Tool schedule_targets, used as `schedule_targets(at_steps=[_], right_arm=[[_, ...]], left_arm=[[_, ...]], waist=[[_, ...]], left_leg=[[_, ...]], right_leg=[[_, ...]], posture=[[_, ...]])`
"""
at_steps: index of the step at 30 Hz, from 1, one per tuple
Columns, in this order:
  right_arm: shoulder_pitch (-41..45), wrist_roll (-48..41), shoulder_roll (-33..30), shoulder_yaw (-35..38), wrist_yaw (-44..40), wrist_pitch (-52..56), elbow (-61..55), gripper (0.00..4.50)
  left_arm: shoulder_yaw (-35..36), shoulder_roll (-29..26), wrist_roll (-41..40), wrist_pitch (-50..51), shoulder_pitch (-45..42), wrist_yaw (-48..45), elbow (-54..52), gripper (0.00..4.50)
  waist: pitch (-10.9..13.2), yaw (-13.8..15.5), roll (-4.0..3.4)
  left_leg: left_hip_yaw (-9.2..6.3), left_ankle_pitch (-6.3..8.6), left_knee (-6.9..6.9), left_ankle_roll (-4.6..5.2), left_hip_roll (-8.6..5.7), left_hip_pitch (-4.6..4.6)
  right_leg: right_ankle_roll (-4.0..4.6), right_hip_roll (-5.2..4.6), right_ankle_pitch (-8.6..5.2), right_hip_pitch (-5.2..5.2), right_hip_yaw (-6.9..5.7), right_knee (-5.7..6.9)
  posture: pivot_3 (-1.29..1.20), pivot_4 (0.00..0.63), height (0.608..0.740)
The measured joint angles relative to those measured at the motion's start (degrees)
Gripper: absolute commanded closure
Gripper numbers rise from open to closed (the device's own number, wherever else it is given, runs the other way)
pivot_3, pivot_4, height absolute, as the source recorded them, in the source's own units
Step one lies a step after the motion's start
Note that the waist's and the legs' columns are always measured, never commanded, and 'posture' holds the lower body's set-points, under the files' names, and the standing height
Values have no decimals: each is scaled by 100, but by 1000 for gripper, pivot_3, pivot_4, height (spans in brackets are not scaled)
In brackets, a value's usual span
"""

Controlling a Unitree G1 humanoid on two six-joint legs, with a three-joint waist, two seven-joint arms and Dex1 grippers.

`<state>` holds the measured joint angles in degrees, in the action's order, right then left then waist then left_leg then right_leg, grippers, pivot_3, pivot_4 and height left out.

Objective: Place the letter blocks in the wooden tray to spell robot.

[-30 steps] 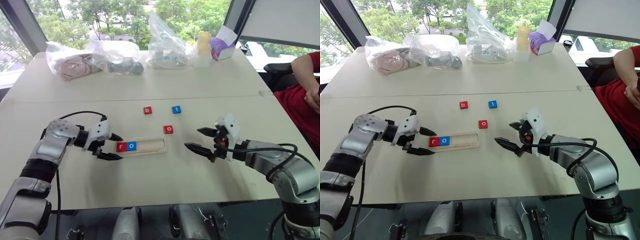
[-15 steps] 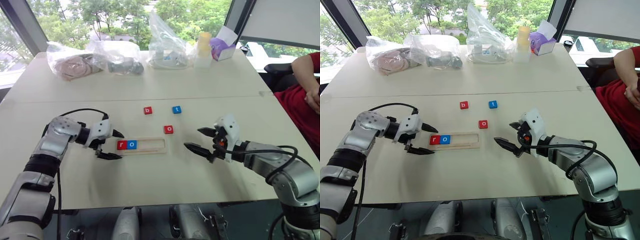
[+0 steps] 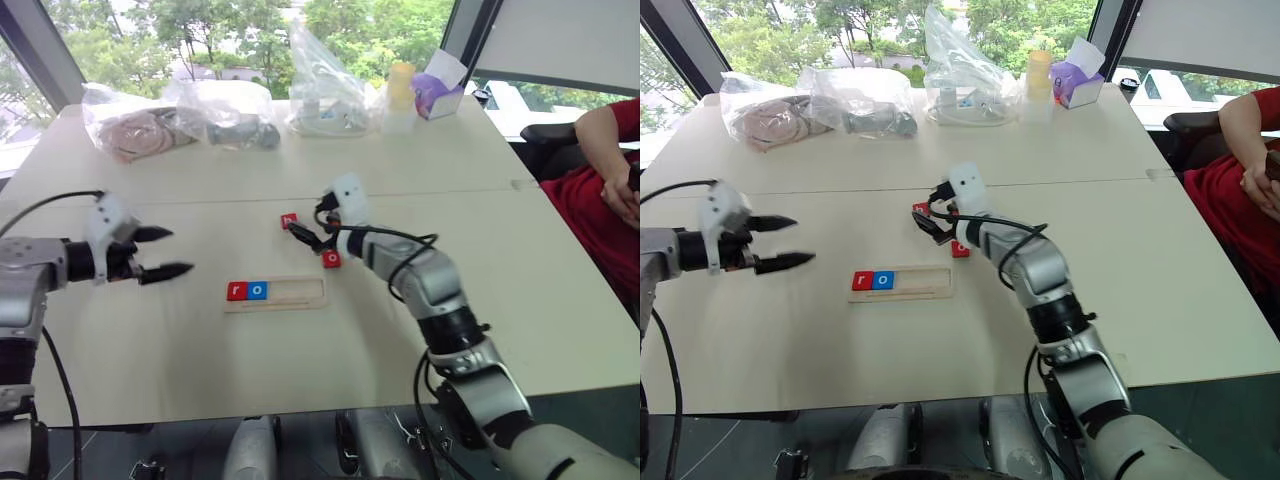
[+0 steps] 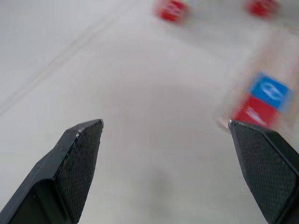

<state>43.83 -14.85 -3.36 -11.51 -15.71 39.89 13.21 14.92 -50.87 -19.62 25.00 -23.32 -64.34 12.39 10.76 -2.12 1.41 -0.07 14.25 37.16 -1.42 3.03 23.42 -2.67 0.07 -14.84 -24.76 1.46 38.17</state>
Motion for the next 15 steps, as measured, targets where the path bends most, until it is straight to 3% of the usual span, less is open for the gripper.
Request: schedule_targets(at_steps=[4,7,15], right_arm=[[670,394,756,-49,336,-526,1604,0],[1138,555,1057,67,549,-884,2463,0],[1746,827,1423,417,1034,-1585,3949,0]], left_arm=[[746,464,-734,847,376,901,-1270,25],[886,599,-1047,1255,809,1257,-2103,25],[1020,670,-1368,1549,1143,1887,-2789,25]], waist=[[-2,-67,6],[-3,-58,7],[-3,-51,7]], left_leg=[[8,0,-5,-1,-5,-2],[7,0,-7,-2,-10,-4],[-4,-4,-7,-10,-23,-11]], right_leg=[[-13,-21,9,-2,10,-2],[-13,-40,9,-2,9,2],[-12,-63,10,9,-9,0]], posture=[[0,150,740],[0,150,740],[0,150,740]])
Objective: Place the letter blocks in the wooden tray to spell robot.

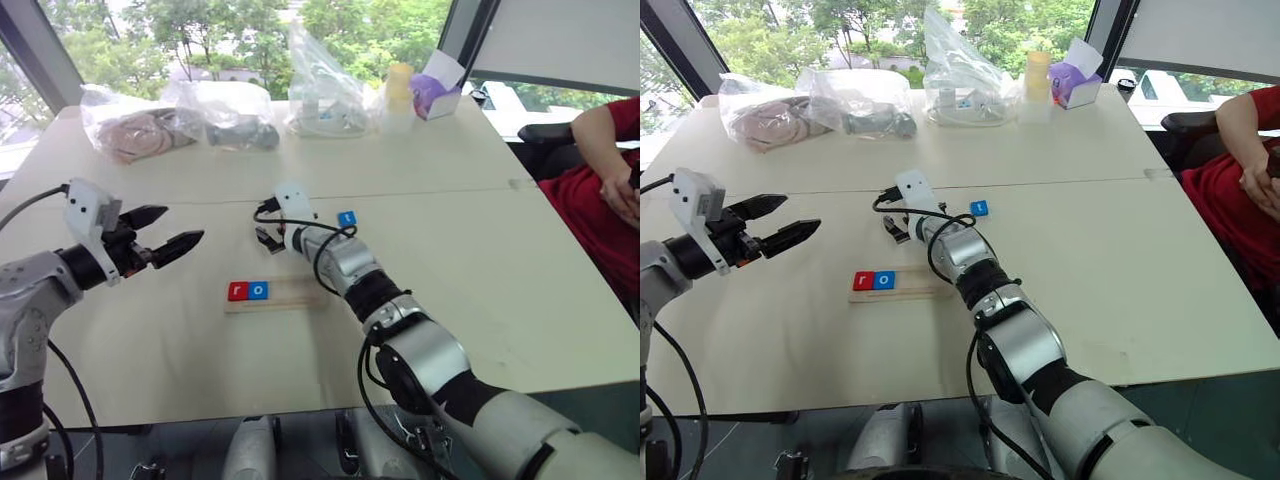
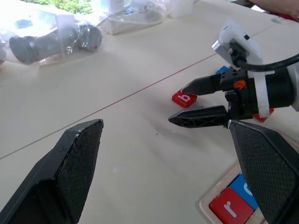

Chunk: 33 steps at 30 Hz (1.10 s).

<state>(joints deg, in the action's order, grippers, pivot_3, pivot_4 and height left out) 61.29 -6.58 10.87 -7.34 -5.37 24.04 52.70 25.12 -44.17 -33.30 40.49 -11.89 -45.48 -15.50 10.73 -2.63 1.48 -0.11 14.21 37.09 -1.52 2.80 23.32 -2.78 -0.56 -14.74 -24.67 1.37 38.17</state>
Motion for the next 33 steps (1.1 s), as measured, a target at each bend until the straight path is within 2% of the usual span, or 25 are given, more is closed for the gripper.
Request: schedule_targets(at_steps=[8,22,25,30,33], right_arm=[[32,362,-59,156,339,-839,413,0],[58,65,51,776,534,-511,600,0],[151,60,70,841,664,-588,778,871],[264,383,91,596,831,-768,1077,3334],[261,542,92,433,829,-880,1119,3342]], left_arm=[[106,15,-206,21,291,216,-167,25],[-165,32,-215,-141,266,334,-162,25],[-213,34,-201,-195,272,350,-157,0],[-310,45,-125,-255,277,385,-151,0],[-377,73,-107,-274,270,390,-142,0]], waist=[[0,1,-1],[0,5,0],[-1,7,0],[-1,-48,1],[-1,-84,1]], left_leg=[[1,0,-1,0,-3,4],[1,0,-2,0,-3,-2],[0,0,-1,0,-3,-5],[1,0,-5,0,-3,-6],[0,0,-8,0,-3,-6]], right_leg=[[0,1,0,-1,-1,-2],[1,0,-1,7,-2,-4],[1,0,-1,11,-2,-5],[2,2,-1,9,0,-7],[1,2,-1,9,-1,-6]], posture=[[0,150,740],[0,150,740],[0,150,740],[0,150,740],[0,150,740]])
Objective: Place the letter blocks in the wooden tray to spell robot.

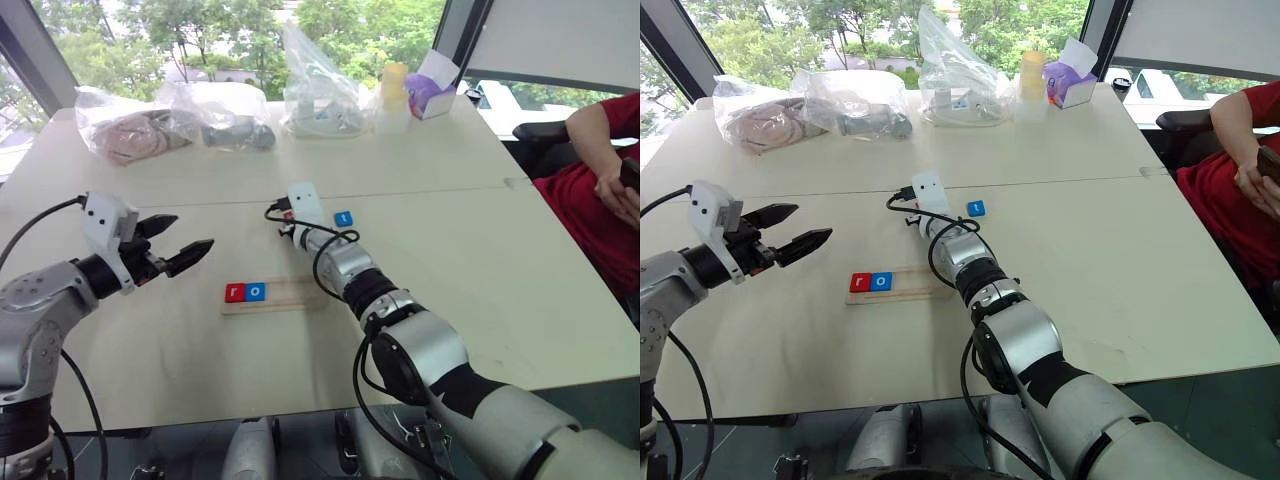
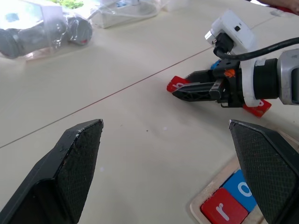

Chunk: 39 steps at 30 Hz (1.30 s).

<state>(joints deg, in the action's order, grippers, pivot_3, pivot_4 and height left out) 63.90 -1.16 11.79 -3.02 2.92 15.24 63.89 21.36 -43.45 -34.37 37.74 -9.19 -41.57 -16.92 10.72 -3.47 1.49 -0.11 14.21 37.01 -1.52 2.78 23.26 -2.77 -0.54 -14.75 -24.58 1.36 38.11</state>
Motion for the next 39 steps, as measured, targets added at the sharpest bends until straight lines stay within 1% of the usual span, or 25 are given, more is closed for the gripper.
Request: schedule_targets(at_steps=[4,5,6,9,10,12,14,15,17,19,23,26,28,29,31,32,33,35,37,39], right_arm=[[-58,48,-14,-61,-41,-56,-100,3342],[-248,25,-55,-72,-126,7,-443,3342],[-541,-5,-146,-97,-265,122,-1028,3342],[-1767,-163,-592,-176,-772,911,-3514,3342],[-2123,-215,-851,-215,-932,1319,-4440,3342],[-2834,-229,-1625,-276,-1236,2165,-6382,3342],[-3422,-213,-2221,-140,-1338,2991,-7781,3342],[-3760,-219,-2343,-15,-1320,3431,-8357,3342],[-4441,-238,-2354,163,-1211,4267,-9208,3342],[-5027,-236,-2084,319,-978,5088,-9804,3342],[-5298,-240,-1299,535,-603,5846,-10247,3342],[-5321,-240,-1074,569,-478,6086,-10274,3342],[-5319,-241,-1017,626,-433,6189,-10260,2298],[-5319,-243,-1017,654,-433,6249,-10242,1969],[-5282,-260,-1026,596,-441,6335,-10263,882],[-5272,-269,-1045,546,-448,6364,-10273,417],[-5245,-288,-1060,492,-459,6395,-10277,71],[-5184,-305,-1190,463,-504,6429,-10257,71],[-5132,-319,-1461,531,-611,6373,-10233,71],[-4957,-466,-2243,558,-1137,5798,-10151,71]], left_arm=[[-36,36,4,-8,0,10,0,0],[-50,51,-5,4,-12,13,-15,0],[-71,66,-15,21,-18,10,-50,0],[-255,62,-164,169,18,-81,-311,0],[-342,60,-234,237,2,-120,-411,0],[-539,-5,-409,431,-58,-228,-683,0],[-695,-44,-572,581,-166,-305,-880,0],[-759,-45,-642,627,-239,-341,-939,0],[-969,-67,-692,692,-379,-427,-1034,0],[-1283,-72,-661,681,-533,-488,-1050,0],[-1563,46,-556,623,-713,-508,-876,0],[-1623,88,-455,543,-738,-518,-741,0],[-1650,95,-408,520,-756,-540,-656,0],[-1661,99,-377,509,-757,-563,-629,0],[-1684,116,-346,473,-793,-575,-544,0],[-1703,126,-331,442,-816,-578,-523,0],[-1730,132,-317,426,-841,-582,-517,0],[-1734,135,-306,410,-845,-595,-517,0],[-1732,119,-296,410,-832,-628,-517,0],[-1726,-25,-304,413,-740,-764,-517,0]], waist=[[1,-29,-1],[0,-23,-1],[1,-4,-1],[2,101,-4],[3,127,-4],[4,198,-6],[2,235,-4],[1,243,-3],[1,222,-3],[3,177,-9],[4,78,-11],[4,92,-11],[4,96,-11],[4,103,-11],[2,104,-8],[2,105,-7],[1,104,-6],[2,101,-7],[2,106,-8],[8,96,-15]], left_leg=[[-2,0,1,0,0,3],[-3,0,-1,0,1,5],[-8,0,0,0,4,10],[-16,0,-3,-1,0,23],[-19,0,-3,-1,-5,26],[-20,1,-2,-1,-12,28],[-13,1,-3,-1,-14,17],[-8,1,-2,-1,-13,13],[-2,1,-2,-1,-9,6],[-3,1,-4,-1,-6,-2],[-11,-1,0,-2,1,-10],[-15,-1,0,-2,3,-8],[-15,0,0,-2,3,0],[-15,0,0,-2,2,3],[-15,0,-1,-2,2,4],[-16,0,0,-2,2,5],[-15,0,0,-2,2,4],[-13,0,1,-2,0,4],[-13,0,2,-2,-2,6],[-5,0,1,-2,-6,7]], right_leg=[[0,-1,0,-2,0,0],[-1,-2,0,-2,-1,-2],[-3,-4,-1,-4,-3,-3],[-16,-12,-8,-10,0,-8],[-18,-14,-9,-11,-1,-11],[-25,-20,-13,-10,1,-16],[-24,-17,-16,-5,3,-18],[-23,-11,-17,0,3,-18],[-1,1,-28,1,7,-18],[10,10,-30,0,8,-4],[17,47,-26,-1,19,-3],[20,53,-27,-2,21,-5],[24,52,-24,-4,21,-9],[23,52,-24,-6,20,-12],[21,50,-25,-5,20,-13],[21,50,-25,-5,20,-14],[22,49,-25,-4,20,-14],[24,47,-26,-4,21,-15],[24,45,-27,-4,21,-16],[23,41,-27,-6,24,-20]], posture=[[0,150,740],[0,150,740],[0,150,740],[0,150,740],[0,150,740],[0,150,740],[0,150,740],[0,150,740],[0,150,740],[0,150,740],[0,150,740],[0,150,740],[0,150,740],[0,150,740],[0,150,740],[0,150,740],[0,150,740],[0,150,740],[0,150,740],[0,150,740]])
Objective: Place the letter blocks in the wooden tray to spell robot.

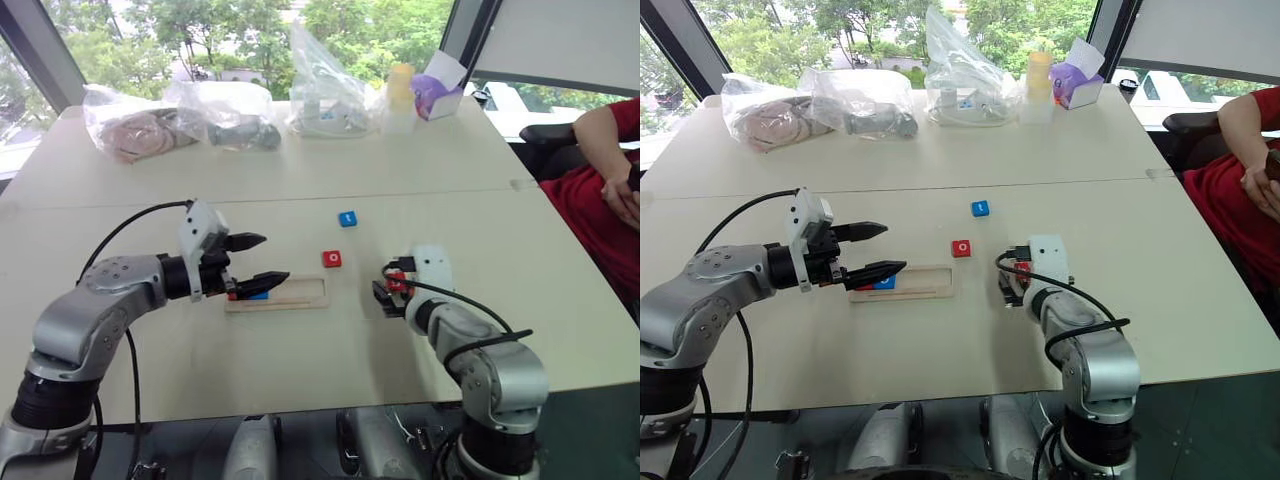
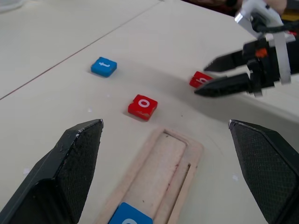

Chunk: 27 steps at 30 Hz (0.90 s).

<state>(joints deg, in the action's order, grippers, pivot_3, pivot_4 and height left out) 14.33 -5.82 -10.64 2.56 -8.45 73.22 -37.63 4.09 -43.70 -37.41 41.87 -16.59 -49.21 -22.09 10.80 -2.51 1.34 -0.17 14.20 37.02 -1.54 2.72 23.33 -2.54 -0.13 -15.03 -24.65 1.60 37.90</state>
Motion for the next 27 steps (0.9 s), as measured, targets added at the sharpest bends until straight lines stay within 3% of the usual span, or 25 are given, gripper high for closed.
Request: schedule_targets(at_steps=[2,6,8,10,14,23,25,27], right_arm=[[170,-304,-986,113,-948,-796,111,71],[137,-1145,-2919,73,-3795,-2632,930,71],[170,-1304,-3263,38,-4674,-3320,1593,71],[202,-1322,-3370,-31,-5125,-3778,2046,71],[659,-846,-3532,-606,-6094,-5679,3964,71],[1688,-123,-2962,-1213,-6541,-7734,6394,71],[1844,-49,-2869,-1258,-6596,-7977,6659,586],[1858,-53,-2834,-1291,-6723,-8183,6779,1423]], left_arm=[[0,-228,-45,26,74,-238,-1,0],[8,-831,-295,190,111,-892,-155,0],[10,-1027,-388,248,105,-1132,-284,0],[7,-1115,-435,258,102,-1261,-347,0],[75,-1396,-463,268,71,-1446,-407,0],[321,-1593,-437,256,325,-1537,-368,0],[383,-1606,-434,256,366,-1535,-366,0],[418,-1649,-427,256,472,-1535,-362,0]], waist=[[2,-8,-2],[4,9,2],[4,9,2],[5,3,3],[7,-4,2],[14,2,-6],[14,3,-6],[14,1,-5]], left_leg=[[4,0,-2,1,0,0],[-7,6,-8,10,8,-3],[-6,7,-6,12,9,-3],[-5,7,-3,12,9,-4],[1,7,5,12,11,-6],[1,6,6,12,12,-5],[2,6,8,12,12,-7],[2,6,8,12,13,-10]], right_leg=[[-7,2,-4,0,2,-5],[-23,15,-14,6,-7,-13],[-22,15,-13,7,-7,-13],[-22,17,-13,8,-5,-13],[-18,20,-12,8,0,-12],[-14,22,11,7,3,-7],[-13,22,11,8,4,-3],[-13,22,12,10,4,-1]], posture=[[0,150,740],[0,150,740],[0,150,740],[0,150,740],[0,150,740],[0,150,740],[0,150,740],[0,150,740]])
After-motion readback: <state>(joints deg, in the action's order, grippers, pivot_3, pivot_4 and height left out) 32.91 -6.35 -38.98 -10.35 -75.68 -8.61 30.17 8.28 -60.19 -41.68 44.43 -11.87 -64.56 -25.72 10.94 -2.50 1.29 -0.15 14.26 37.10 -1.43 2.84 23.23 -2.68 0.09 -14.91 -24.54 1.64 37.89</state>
